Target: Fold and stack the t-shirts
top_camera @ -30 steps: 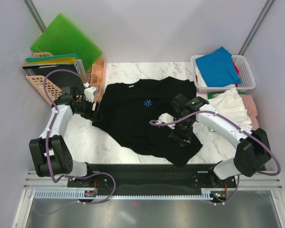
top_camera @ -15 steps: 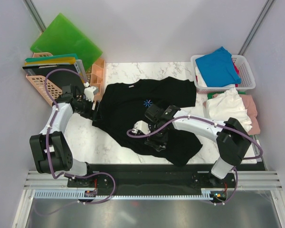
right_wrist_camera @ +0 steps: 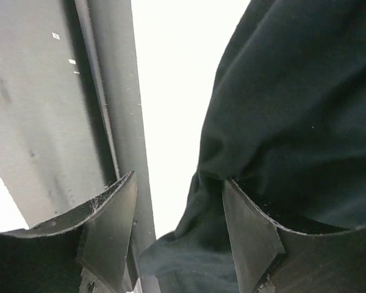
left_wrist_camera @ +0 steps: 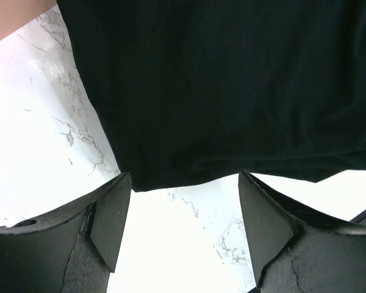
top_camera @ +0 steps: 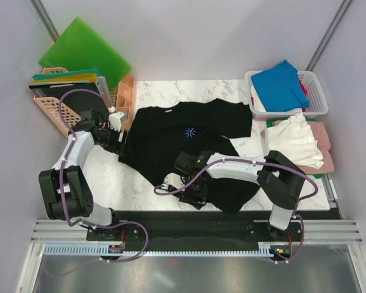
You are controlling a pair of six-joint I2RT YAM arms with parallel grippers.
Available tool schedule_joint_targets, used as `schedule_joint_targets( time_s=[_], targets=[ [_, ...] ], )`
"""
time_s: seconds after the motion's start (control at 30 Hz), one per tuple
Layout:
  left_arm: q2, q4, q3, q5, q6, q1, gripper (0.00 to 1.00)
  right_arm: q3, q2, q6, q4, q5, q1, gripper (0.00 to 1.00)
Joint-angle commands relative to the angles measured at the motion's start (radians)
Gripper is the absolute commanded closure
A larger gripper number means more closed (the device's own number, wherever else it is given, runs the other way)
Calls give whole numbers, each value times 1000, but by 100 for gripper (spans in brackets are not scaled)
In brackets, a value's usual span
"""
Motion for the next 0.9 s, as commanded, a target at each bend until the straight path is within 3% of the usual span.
schedule_joint_targets(
  time_s=[0.0, 0.07, 0.1, 0.17, 0.2, 0.23, 0.47, 0.67, 0.87],
  targets=[
    [-11, 14, 25, 1, -5, 0, 22, -12, 20, 0, 42, 10, -1, 35],
    [-14, 14, 21, 0, -2, 0, 22, -9, 22, 9, 57, 11, -1, 36],
    [-17, 14, 19, -2, -2, 0, 22, -6, 22, 12, 60, 10, -1, 43],
    [-17, 14, 10, -2, 1, 1, 22, 4, 23, 21, 65, 7, -3, 68],
    [-19, 14, 5, -2, 4, -2, 22, 7, 22, 26, 62, 5, -3, 97],
    [-19, 12, 2, -2, 7, 0, 22, 10, 19, 26, 59, 5, -3, 100],
    [-13, 21, -24, -2, 19, 0, 23, 71, -113, -8, 19, 102, -55, 100],
    [1, 32, -30, 10, 19, 0, 23, 243, -173, -110, -62, 160, -274, 100],
    [10, 32, -38, 26, 15, 0, 23, 307, -80, -226, -64, 192, -526, 98]
  ],
)
